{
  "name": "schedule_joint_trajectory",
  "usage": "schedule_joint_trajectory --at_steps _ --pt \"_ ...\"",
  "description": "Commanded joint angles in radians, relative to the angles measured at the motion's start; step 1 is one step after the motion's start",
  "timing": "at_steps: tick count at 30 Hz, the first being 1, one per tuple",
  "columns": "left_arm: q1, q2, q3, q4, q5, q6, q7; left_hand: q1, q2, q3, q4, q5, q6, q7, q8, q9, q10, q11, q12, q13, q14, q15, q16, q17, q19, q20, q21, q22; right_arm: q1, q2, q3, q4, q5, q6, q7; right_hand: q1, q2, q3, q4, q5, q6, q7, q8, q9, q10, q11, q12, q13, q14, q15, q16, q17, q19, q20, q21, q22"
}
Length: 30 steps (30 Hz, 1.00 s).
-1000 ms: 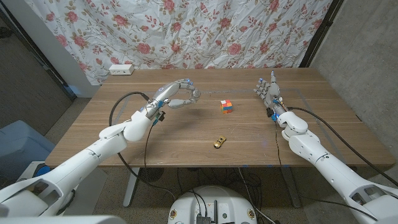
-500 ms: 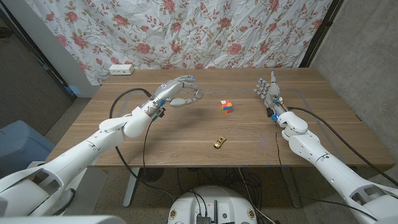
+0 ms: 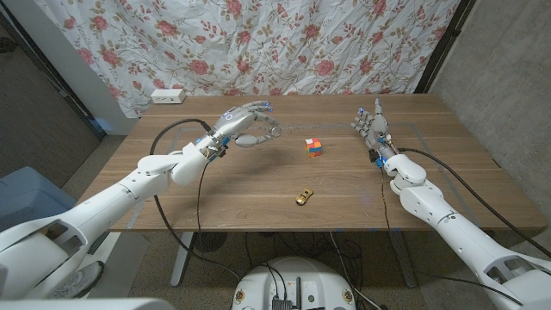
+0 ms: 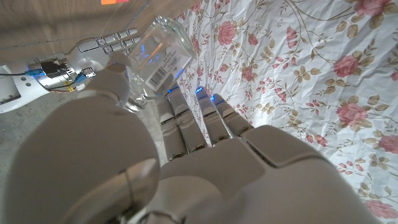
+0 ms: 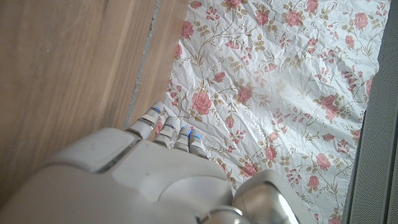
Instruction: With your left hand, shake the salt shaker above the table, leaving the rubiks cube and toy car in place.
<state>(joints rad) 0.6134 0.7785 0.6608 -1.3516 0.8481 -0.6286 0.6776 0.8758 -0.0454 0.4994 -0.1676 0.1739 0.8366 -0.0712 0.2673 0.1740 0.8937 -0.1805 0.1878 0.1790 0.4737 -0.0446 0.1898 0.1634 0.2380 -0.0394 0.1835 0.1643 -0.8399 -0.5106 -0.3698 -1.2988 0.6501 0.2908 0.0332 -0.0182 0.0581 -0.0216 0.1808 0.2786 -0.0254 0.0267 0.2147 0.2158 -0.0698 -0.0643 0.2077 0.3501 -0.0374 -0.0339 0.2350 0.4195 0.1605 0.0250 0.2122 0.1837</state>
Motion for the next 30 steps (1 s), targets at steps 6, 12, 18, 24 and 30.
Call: schedule_joint_trajectory --at_steps 6,12,18,24,30 --pt "-0.105 0.040 0.113 0.023 0.209 0.081 0.188 0.007 0.020 -0.007 0.000 0.003 0.092 -0.020 0.000 0.013 0.046 -0.036 0.002 0.003 0.001 -0.144 -0.005 0.001 -0.002 -0.011 0.001 0.002 0.000 0.001 0.000 0.000 0.000 0.000 -0.002 0.000 0.102 -0.001 0.006 0.007 0.000 0.008 0.004 0.004 -0.005 -0.001 0.007 0.004 -0.006 -0.035 0.004 0.005 0.007 -0.001 0.006 0.005" --pt "-0.131 0.056 0.150 0.020 0.270 0.116 0.250 0.005 0.020 -0.012 0.001 0.003 0.085 -0.026 -0.006 0.015 0.031 -0.037 -0.004 0.003 0.003 -0.146 -0.006 0.001 -0.007 -0.018 -0.001 0.002 0.000 0.001 0.000 0.000 0.000 0.000 -0.002 0.000 0.102 -0.001 0.006 0.007 0.000 0.008 0.004 0.004 -0.006 -0.001 0.007 0.004 -0.007 -0.036 0.004 0.005 0.007 -0.001 0.006 0.005" --pt "-0.158 0.074 0.190 0.012 0.335 0.144 0.305 0.002 0.021 -0.015 0.001 0.003 0.086 -0.032 -0.007 0.016 0.030 -0.038 -0.004 0.004 0.000 -0.148 -0.008 0.001 -0.010 -0.018 -0.002 0.002 0.000 0.001 0.000 0.000 0.000 0.000 -0.002 0.000 0.102 -0.001 0.006 0.007 0.000 0.009 0.004 0.004 -0.006 -0.001 0.007 0.004 -0.006 -0.035 0.004 0.005 0.006 -0.001 0.006 0.005" --pt "-0.175 0.087 0.214 0.007 0.358 0.154 0.335 0.003 0.025 -0.016 0.002 0.004 0.090 -0.037 -0.007 0.016 0.033 -0.039 -0.002 0.004 -0.001 -0.150 -0.008 0.002 -0.010 -0.018 -0.001 0.002 0.000 0.001 0.000 0.000 0.000 0.000 -0.002 0.000 0.102 -0.001 0.006 0.007 0.000 0.009 0.004 0.004 -0.005 -0.002 0.007 0.004 -0.006 -0.035 0.004 0.005 0.007 -0.002 0.006 0.005" --pt "-0.195 0.108 0.245 -0.010 0.441 0.195 0.385 0.004 0.028 -0.018 0.001 0.004 0.091 -0.043 -0.009 0.017 0.033 -0.039 -0.002 0.004 -0.002 -0.152 -0.009 0.002 -0.010 -0.019 -0.001 0.002 0.000 0.001 0.000 0.000 0.000 0.000 -0.003 0.000 0.102 -0.001 0.006 0.007 0.000 0.008 0.004 0.004 -0.005 -0.001 0.007 0.004 -0.006 -0.036 0.004 0.005 0.006 -0.002 0.006 0.005"
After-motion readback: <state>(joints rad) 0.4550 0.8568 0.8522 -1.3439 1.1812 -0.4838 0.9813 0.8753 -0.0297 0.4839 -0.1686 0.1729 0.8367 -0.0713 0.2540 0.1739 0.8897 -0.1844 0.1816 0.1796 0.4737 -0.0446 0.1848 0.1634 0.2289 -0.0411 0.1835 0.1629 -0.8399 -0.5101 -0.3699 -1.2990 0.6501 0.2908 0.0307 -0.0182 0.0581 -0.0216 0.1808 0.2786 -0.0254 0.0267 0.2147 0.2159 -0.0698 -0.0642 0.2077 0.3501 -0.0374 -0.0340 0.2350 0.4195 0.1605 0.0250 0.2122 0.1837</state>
